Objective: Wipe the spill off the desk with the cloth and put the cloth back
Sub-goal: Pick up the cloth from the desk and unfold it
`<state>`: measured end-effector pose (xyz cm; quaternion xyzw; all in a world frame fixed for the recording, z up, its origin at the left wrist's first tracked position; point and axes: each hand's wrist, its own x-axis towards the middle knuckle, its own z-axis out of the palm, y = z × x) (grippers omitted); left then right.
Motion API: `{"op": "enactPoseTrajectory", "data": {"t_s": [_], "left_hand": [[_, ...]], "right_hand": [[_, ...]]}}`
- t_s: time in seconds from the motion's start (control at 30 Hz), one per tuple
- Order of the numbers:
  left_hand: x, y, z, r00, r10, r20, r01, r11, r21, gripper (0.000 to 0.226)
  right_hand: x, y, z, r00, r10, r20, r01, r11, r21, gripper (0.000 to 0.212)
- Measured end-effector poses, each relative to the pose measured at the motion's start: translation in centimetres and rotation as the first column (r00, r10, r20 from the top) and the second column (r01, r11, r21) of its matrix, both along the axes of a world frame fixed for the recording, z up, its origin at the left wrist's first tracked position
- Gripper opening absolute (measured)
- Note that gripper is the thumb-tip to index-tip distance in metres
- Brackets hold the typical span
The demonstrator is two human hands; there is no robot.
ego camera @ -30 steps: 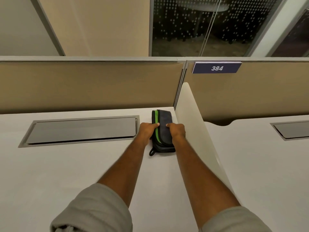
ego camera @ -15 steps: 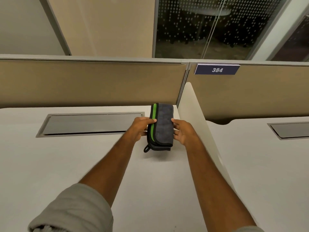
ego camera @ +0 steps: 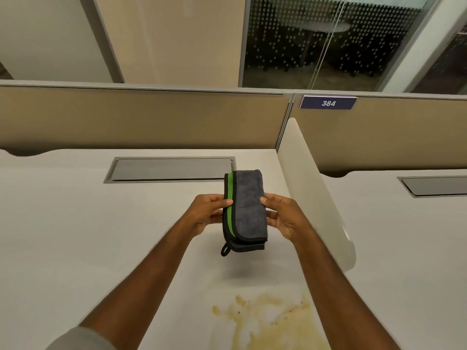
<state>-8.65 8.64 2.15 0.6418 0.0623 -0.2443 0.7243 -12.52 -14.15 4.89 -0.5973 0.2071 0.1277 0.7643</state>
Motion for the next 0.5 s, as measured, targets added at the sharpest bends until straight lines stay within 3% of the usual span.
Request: {"op": "enactPoseTrajectory", "data": {"t_s": [0.37, 0.5], "left_hand": [[-12.3, 5.6, 1.1, 0.998, -0.007, 0.056, 0.006, 1.0, 0.016, 0.01], [-14.9, 6.1, 0.9, 0.998, 0.016, 0.062, -0.018, 1.0, 0.024, 0.012]], "right_hand": [[-12.8, 5.9, -0.4, 0.995, -0.103, -0.006, 0.103, 0.994, 0.044, 0.013], [-15.6, 7.6, 0.0, 0.988, -0.145, 0.051, 0.148, 0.986, -0.076, 0.022]]}}
